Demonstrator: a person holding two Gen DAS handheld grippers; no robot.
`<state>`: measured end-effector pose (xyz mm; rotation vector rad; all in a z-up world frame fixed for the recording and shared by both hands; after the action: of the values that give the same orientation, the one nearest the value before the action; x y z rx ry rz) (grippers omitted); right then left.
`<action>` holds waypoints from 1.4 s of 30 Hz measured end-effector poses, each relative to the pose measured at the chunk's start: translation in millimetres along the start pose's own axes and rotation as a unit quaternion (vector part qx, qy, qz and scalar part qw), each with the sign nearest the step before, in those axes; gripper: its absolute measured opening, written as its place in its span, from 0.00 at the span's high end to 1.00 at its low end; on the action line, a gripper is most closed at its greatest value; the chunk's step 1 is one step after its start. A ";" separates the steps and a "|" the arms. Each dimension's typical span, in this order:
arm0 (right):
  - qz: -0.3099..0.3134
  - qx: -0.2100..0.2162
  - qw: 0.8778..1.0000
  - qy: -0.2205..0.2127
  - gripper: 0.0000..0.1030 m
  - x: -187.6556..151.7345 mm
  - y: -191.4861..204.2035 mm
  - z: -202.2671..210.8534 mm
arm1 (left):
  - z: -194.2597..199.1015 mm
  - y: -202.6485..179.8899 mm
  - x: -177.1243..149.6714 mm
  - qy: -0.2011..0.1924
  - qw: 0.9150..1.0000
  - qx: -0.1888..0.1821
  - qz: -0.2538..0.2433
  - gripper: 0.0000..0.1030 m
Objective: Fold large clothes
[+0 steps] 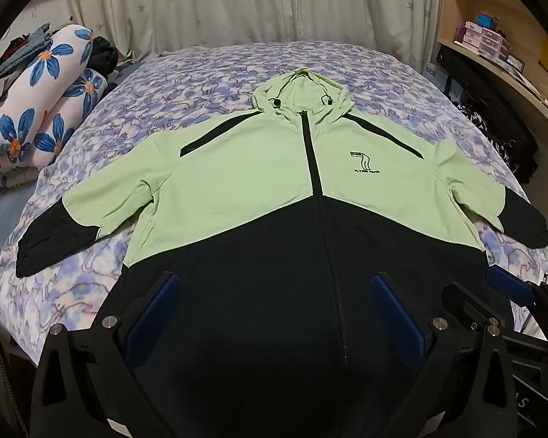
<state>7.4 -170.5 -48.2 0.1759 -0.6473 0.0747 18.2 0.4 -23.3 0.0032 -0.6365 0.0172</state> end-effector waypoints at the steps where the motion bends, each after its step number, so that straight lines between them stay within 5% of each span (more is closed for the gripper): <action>1: 0.000 0.000 1.000 0.000 0.32 -0.3 0.2 0.1 | 0.1 0.0 0.0 0.000 1.000 0.000 0.000 0.01; 42: 0.001 -0.001 1.000 0.001 0.32 0.3 4.9 1.9 | 11.1 7.8 -7.3 0.001 1.000 0.013 -0.006 0.01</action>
<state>5.9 -166.1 -45.8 0.1736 -0.6459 0.0757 5.7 8.0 -18.8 0.0321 -0.6347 0.0140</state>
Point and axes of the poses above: each gripper's, at about its wrist camera, not at the fingertips, and z roughly against the way its jaws point, y to its left, x to its top, the point moved 3 cm from there along -z, roughly the way its jaws point, and after that the axes turned 1 degree about y, right-handed, at the moved point
